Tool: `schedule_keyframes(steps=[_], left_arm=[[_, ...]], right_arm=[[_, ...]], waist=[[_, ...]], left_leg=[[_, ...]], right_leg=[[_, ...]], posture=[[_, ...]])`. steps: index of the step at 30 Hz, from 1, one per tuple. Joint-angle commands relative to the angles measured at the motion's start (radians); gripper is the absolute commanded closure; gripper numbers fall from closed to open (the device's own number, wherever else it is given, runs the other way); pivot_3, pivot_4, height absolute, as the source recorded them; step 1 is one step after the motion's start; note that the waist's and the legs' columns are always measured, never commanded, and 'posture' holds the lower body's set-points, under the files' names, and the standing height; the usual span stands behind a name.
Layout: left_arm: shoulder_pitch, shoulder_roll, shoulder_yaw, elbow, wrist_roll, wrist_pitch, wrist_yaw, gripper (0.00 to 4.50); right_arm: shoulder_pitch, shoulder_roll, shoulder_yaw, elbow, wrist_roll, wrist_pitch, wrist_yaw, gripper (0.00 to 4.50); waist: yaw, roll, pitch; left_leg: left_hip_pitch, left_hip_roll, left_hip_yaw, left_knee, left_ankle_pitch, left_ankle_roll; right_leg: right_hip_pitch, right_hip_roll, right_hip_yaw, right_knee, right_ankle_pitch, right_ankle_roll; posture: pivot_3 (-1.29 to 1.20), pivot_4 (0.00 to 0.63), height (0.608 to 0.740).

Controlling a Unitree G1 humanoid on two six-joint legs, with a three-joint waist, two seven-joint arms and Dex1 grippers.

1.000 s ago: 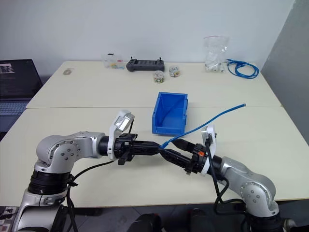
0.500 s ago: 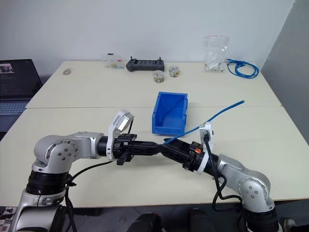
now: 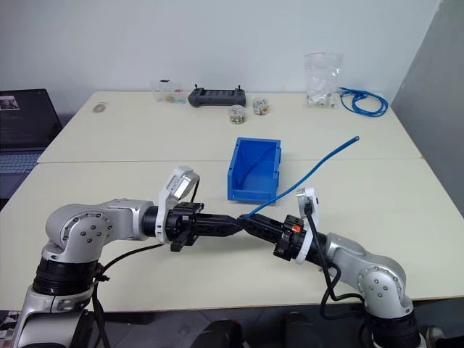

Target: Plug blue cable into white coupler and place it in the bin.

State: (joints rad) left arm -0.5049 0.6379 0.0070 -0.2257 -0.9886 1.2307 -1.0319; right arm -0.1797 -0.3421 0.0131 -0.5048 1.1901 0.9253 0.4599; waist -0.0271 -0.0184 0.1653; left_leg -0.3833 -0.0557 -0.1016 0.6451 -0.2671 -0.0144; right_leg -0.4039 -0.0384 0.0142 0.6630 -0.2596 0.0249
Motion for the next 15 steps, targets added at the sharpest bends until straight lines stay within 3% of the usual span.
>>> schedule_keyframes(steps=[1,5,7,15], left_arm=[[0.012,0.014,-0.003,-0.012,0.018,-0.030,0.007,4.27],[0.020,-0.010,-0.005,-0.018,0.043,-0.081,0.032,4.27],[0.019,-0.018,0.001,-0.013,0.039,-0.086,0.041,3.56],[0.055,0.050,0.025,-0.051,0.011,-0.081,-0.004,2.09]], right_arm=[[-0.018,-0.007,-0.018,-0.034,0.055,-0.008,0.015,4.37],[-0.016,-0.015,-0.015,-0.037,0.063,-0.006,0.016,4.37],[-0.018,-0.016,-0.012,-0.036,0.057,-0.007,0.016,4.37],[-0.022,-0.013,0.008,-0.033,0.007,-0.029,0.019,4.38]], waist=[[0.000,0.000,0.000],[0.000,0.000,0.000],[0.001,0.000,0.000],[-0.003,0.000,0.000]], left_leg=[[0.000,0.000,0.000,0.000,0.000,0.000],[0.000,0.000,0.000,0.000,0.000,0.000],[0.000,0.000,0.000,0.000,0.000,0.000],[0.000,0.000,0.000,0.000,0.000,0.000]], right_leg=[[0.000,0.000,0.000,0.000,0.000,0.000],[0.000,0.000,0.000,0.000,0.000,0.000],[0.000,0.000,0.000,0.000,0.000,0.000],[0.000,0.000,0.000,0.000,0.000,0.000]], posture=[[0.00,0.150,0.740],[0.00,0.150,0.740],[0.00,0.150,0.740],[0.00,0.150,0.740]])
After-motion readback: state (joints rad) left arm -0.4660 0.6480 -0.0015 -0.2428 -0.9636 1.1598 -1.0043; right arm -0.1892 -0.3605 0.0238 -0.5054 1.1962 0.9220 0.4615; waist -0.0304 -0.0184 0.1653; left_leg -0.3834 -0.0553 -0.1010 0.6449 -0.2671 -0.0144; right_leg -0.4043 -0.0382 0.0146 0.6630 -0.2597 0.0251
